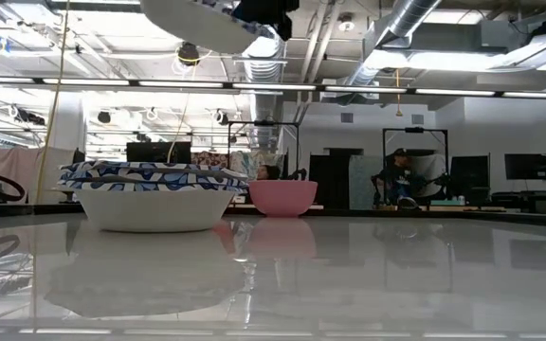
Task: Nest bowls inside each other by size order
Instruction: Stack the white patterned bowl on top of the white patterned bowl
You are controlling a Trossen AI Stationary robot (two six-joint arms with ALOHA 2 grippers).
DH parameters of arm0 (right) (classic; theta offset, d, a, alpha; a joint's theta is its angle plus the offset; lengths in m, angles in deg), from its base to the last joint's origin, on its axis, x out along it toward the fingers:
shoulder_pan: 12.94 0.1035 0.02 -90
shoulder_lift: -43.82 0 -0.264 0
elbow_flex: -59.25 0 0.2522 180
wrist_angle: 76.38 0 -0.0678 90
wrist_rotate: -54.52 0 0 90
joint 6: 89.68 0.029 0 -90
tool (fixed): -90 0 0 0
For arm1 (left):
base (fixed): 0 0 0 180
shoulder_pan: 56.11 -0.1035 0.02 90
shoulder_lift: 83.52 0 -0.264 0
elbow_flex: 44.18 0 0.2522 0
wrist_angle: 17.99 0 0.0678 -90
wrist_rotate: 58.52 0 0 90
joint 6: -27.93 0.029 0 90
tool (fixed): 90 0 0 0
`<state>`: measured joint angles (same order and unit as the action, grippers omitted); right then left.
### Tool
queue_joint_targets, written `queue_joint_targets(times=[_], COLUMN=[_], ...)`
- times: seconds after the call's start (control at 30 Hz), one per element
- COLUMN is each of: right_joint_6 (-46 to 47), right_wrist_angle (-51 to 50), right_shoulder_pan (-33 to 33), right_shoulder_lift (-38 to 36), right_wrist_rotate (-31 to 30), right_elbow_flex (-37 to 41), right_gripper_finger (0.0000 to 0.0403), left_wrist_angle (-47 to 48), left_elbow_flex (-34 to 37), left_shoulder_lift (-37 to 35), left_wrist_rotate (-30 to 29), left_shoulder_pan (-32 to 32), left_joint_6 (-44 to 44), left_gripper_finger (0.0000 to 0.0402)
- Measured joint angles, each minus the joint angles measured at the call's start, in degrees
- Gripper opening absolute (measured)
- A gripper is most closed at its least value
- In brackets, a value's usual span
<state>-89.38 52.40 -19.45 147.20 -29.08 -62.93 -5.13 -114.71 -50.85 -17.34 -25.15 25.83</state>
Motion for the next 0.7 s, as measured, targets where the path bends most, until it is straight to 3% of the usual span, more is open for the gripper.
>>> queue_joint_targets(times=[0.2,0.37,0.57,0.7], right_joint_6=[-8.0,-8.1,-4.9,-4.4], right_wrist_angle=[0.7,0.6,0.7,3.2], right_shoulder_pan=[-6.4,-13.2,-18.7,-19.1], right_shoulder_lift=[0.0,0.0,0.0,0.0], right_wrist_rotate=[18.7,29.8,36.1,38.7], right_elbow_flex=[0.0,0.0,0.0,0.0], right_gripper_finger=[0.0013,0.0013,0.0013,0.0013], left_wrist_angle=[0.6,0.5,3.6,6.7], left_elbow_flex=[-1.7,-1.8,-1.8,-1.8], left_shoulder_lift=[2.5,4.0,8.1,11.1], left_wrist_rotate=[-11.1,-19.1,-25.2,-25.0], left_shoulder_pan=[0.0,0.0,0.0,0.0], left_joint_6=[-2.0,-6.6,-11.7,-19.1], left_gripper_finger=[0.0098,0.0098,0.0098,0.0098])
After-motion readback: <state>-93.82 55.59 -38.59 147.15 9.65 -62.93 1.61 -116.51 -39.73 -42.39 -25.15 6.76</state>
